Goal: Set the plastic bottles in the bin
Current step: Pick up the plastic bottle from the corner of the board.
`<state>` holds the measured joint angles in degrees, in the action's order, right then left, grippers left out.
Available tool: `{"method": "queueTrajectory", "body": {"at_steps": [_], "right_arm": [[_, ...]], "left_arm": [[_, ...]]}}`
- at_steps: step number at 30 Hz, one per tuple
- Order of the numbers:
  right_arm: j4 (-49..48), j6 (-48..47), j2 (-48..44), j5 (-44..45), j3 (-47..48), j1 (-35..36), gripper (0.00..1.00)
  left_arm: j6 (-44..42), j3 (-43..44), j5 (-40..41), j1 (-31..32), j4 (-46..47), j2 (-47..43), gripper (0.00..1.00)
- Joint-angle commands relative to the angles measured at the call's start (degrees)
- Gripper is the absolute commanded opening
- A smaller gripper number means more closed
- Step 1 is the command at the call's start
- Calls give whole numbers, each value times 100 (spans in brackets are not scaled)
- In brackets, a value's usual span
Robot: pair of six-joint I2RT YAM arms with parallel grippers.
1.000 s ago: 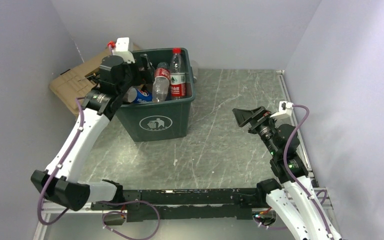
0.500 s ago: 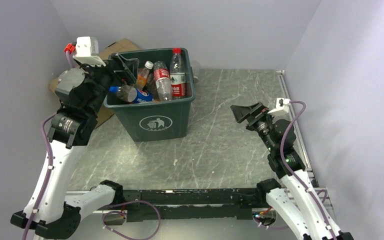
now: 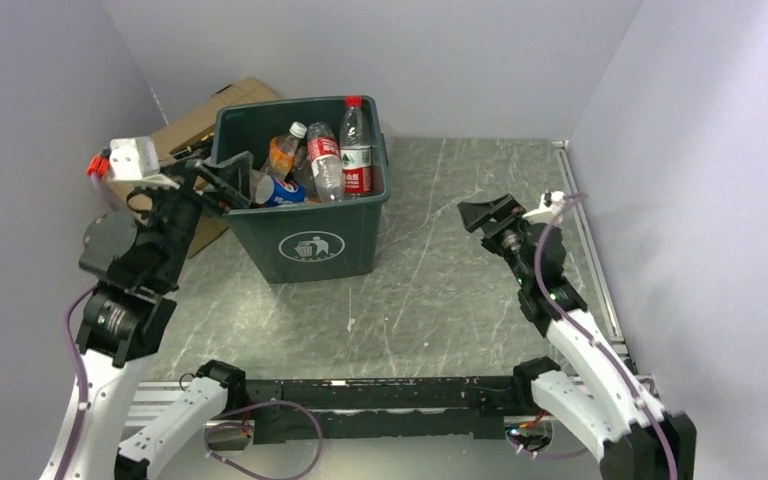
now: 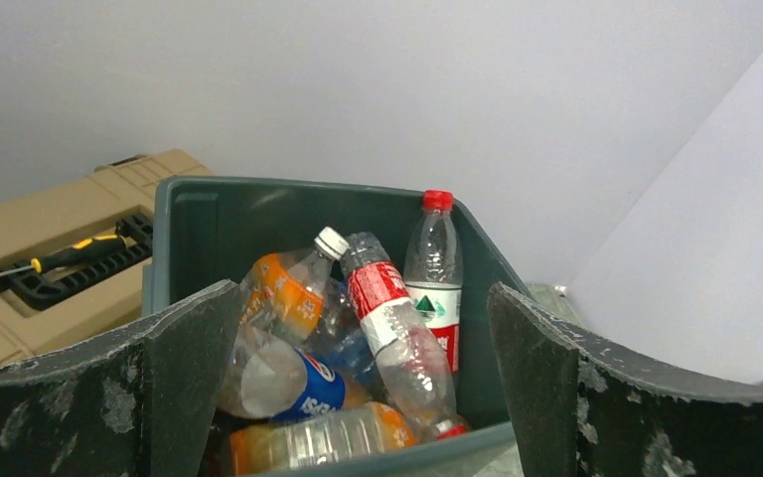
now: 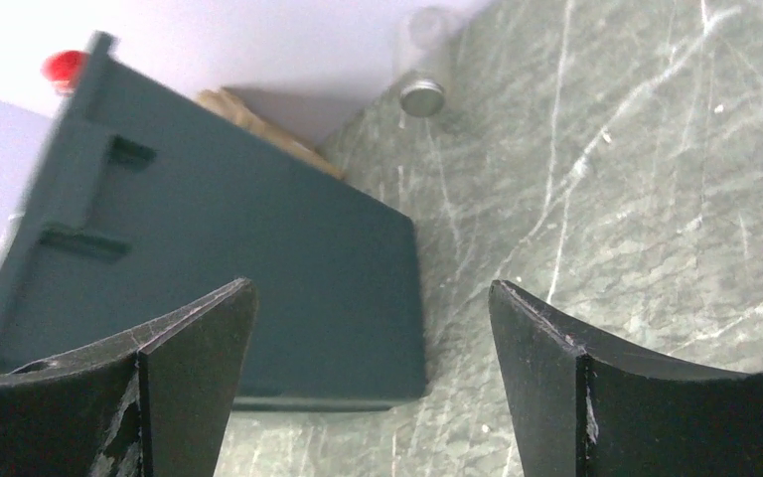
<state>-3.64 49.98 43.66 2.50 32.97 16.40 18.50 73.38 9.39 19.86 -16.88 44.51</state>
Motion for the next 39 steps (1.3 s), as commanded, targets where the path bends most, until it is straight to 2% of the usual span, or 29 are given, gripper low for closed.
{"method": "queueTrajectory", "body": {"at_steps": [1,4,11,15,21,25,35,39], "right_arm": [[-1329,337,1215,-52,-70,-16,90],[-1722,189,2169,-77,246,-19,90],[-2111,-390,4313,-363,1686,-71,100],[-2123,-538,5577,-610,2685,-103,100],[-2180,-602,7100,-906,3986,-187,98],[-2345,-527,8007,-1033,4723,-190,97],[-2664,-123,8982,-1293,5671,-89,100],[-2330,-176,9271,-1288,6224,15,100]], "left_arm": [[453,-291,7,18,150,-447,99],[582,-278,-42,18,-213,-542,99],[496,-307,147,18,-708,-688,99],[490,-306,120,18,-791,-706,99],[241,-22,348,18,-1434,-727,98],[-65,-335,587,18,-1222,-972,98],[-128,-278,712,18,-1367,-874,99],[-1,-294,664,18,-1462,-858,98]]}}
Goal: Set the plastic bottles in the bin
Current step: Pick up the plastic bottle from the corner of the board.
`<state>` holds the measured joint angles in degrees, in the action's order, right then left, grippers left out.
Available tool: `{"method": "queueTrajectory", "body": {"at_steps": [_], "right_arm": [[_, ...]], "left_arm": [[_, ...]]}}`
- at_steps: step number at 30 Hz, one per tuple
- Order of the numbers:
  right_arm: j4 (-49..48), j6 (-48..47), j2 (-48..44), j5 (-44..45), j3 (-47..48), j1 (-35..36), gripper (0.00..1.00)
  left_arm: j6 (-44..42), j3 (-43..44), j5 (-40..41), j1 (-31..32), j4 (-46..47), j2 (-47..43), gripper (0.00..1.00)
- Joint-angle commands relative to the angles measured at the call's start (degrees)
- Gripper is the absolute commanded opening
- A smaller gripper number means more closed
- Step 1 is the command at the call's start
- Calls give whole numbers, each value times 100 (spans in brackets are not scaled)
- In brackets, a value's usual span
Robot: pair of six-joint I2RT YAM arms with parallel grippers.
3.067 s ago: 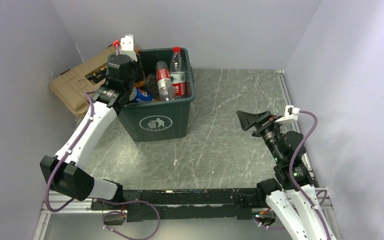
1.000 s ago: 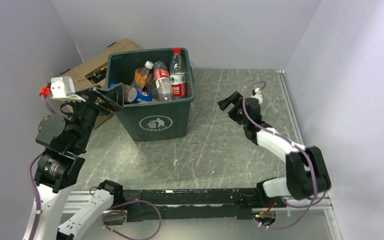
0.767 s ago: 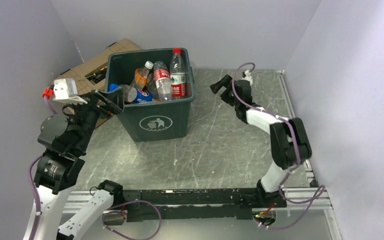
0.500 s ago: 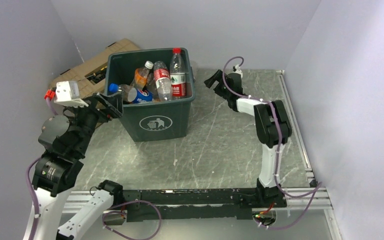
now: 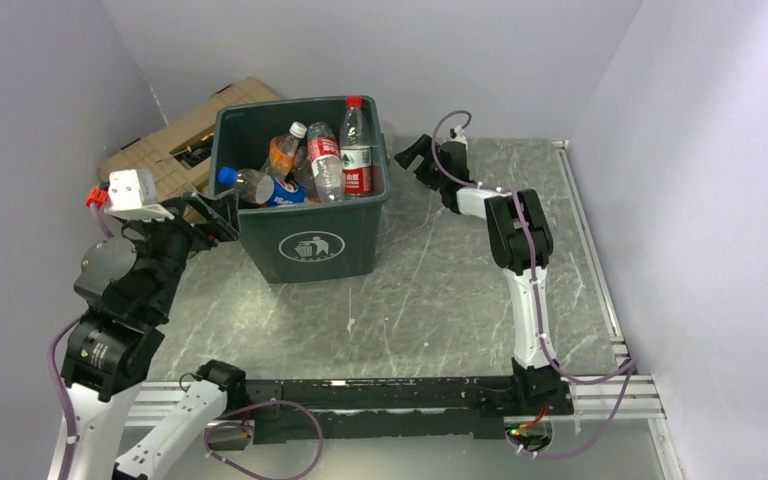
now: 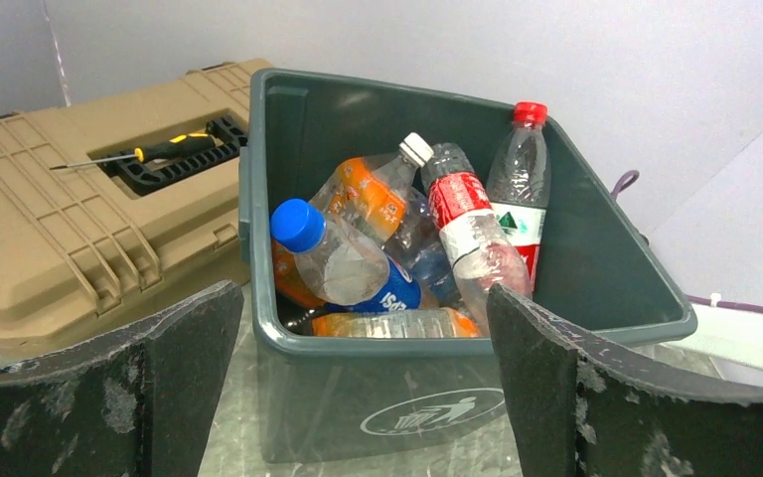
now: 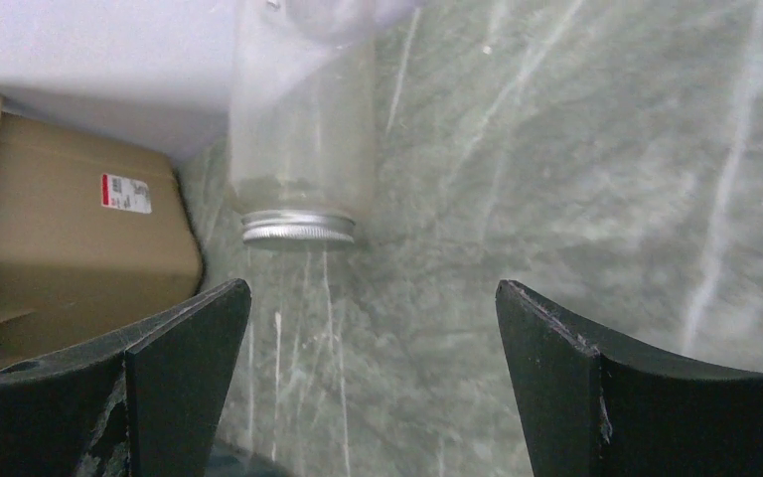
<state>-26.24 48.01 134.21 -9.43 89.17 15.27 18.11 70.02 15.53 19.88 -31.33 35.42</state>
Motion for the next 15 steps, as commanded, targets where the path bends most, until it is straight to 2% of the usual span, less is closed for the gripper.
{"method": "queueTrajectory", "body": {"at_steps": [1,6,15], "right_arm": [[69,-11,294,-61,755,154,100],[320,147,578,-43,1181,202,100],[727,315,1173,-180,2037,371,100]], "left_arm": [[69,22,37,16,-30,33,98],[48,-159,85,16,38,-117,98],[14,50,144,16,-176,-39,99]]}}
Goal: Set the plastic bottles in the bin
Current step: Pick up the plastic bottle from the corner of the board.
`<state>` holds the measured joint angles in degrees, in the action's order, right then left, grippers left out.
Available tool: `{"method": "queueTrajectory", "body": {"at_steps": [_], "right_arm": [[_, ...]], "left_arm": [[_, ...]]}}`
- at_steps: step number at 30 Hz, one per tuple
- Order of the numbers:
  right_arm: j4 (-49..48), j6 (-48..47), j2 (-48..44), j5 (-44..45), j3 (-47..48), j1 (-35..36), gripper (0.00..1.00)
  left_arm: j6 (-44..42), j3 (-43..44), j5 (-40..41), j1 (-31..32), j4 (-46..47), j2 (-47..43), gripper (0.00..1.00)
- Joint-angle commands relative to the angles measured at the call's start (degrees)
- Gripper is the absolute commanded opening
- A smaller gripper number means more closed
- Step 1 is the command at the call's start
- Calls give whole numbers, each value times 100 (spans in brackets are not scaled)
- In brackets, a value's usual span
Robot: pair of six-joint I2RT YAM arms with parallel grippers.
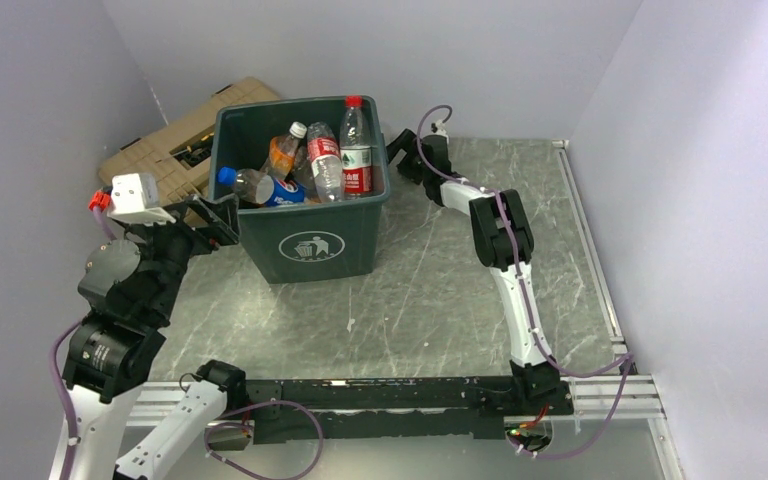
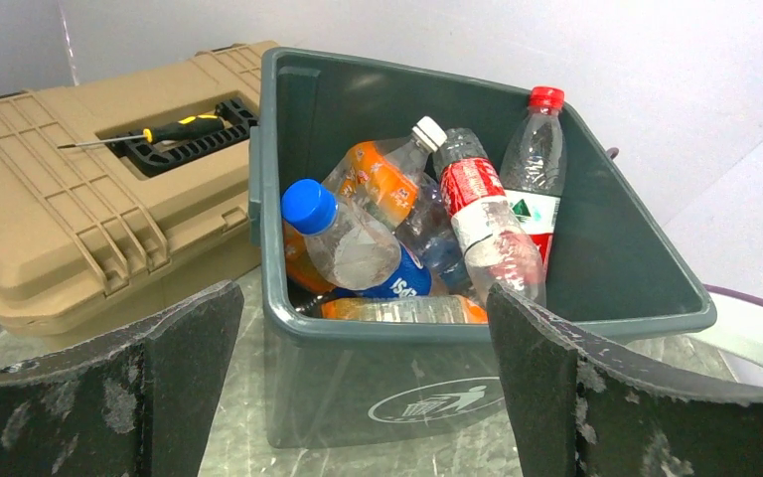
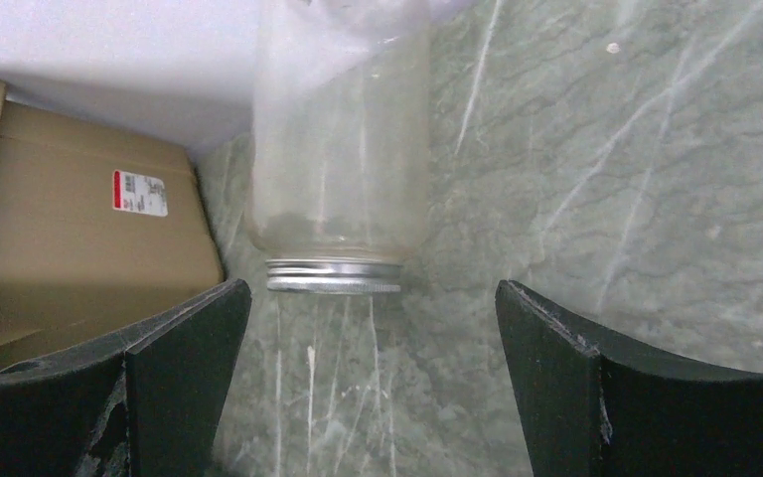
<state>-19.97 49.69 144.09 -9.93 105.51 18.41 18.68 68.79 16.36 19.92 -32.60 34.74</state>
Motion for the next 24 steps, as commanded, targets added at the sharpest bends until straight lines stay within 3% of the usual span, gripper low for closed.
{"method": "queueTrajectory", "body": {"at_steps": [1,9,18,24], "right_arm": [[139,202,255,-131,487,63,100],[369,568,597,-96,942,66,99],[399,735,837,-122,1124,73,70],[178,764,721,-94,736,66,49]], "left_arm": [[-36,149,60,12,-34,6,99],[-13,117,25,12,17,36,98],[2,86,90,12,-11,-42,98],[3,-104,126,12,-7,-233,98]]}}
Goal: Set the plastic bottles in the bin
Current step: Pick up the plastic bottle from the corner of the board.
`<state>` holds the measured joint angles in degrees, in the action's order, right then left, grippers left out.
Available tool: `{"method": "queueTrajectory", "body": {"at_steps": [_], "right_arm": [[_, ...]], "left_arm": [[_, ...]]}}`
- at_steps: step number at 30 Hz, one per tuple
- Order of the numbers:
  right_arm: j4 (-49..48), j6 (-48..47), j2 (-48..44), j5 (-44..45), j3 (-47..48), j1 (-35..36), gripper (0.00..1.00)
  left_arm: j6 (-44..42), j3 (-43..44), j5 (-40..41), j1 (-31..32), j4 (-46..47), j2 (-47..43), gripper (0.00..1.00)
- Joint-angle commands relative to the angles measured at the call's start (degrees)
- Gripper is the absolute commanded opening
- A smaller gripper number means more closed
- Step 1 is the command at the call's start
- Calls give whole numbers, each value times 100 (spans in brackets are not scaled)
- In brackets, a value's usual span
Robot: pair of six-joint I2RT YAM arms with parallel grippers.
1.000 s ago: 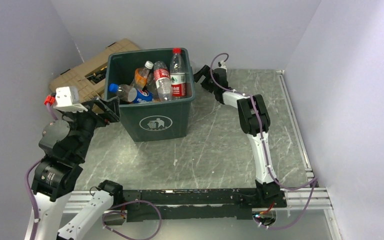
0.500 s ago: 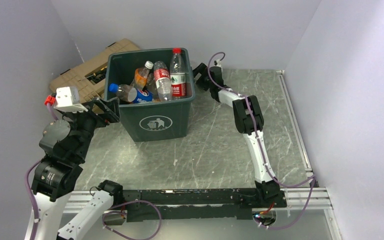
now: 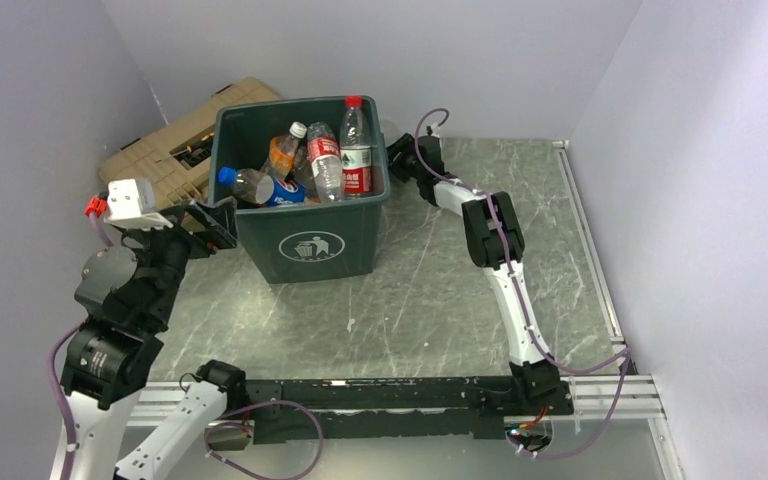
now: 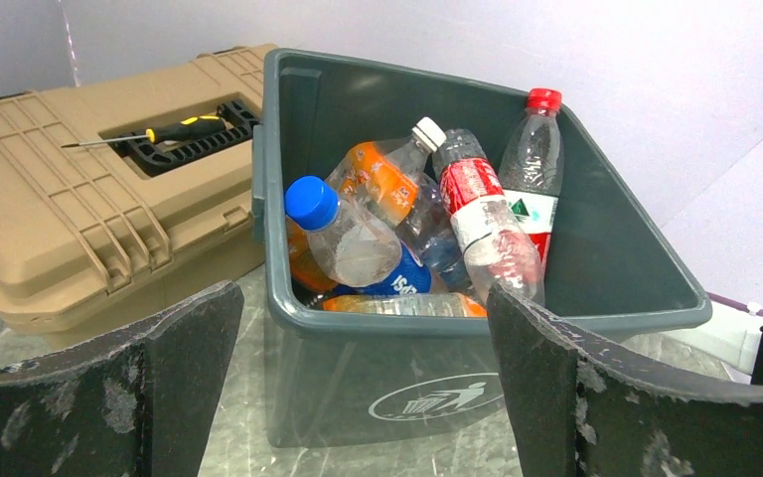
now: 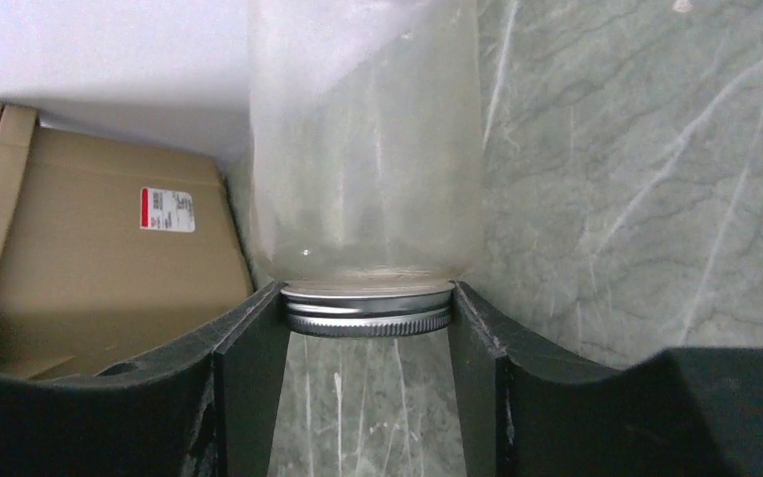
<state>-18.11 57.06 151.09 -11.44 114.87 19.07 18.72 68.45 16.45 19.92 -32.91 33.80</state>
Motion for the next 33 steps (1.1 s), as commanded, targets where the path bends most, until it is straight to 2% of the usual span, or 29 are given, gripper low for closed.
{"method": "queueTrajectory", "body": {"at_steps": [1,8,10,12,13,23,33], "right_arm": [[-90,50,-23,43,-297,0,45],[-464,89,-390,-10,-914,0,26],[-562,84,-551,-68,-1116,0,18],[-647,90,-821,-86,-1382,0,3],[-699,76,-963,-74,-1543,5,0],[-689,-316,-2885,212,-3026,9,0],[-188,-905,-5620,1096,-5274,0,0]], "left_arm": [[-7,-62,148,12,7,-141,98],[65,-65,166,12,-47,-297,98],[129,-103,225,12,-30,-385,98],[191,-82,243,12,-11,-470,98],[250,-36,242,9,-48,-507,98],[388,375,145,12,-190,-878,98],[721,507,-359,12,-237,-843,98]]}}
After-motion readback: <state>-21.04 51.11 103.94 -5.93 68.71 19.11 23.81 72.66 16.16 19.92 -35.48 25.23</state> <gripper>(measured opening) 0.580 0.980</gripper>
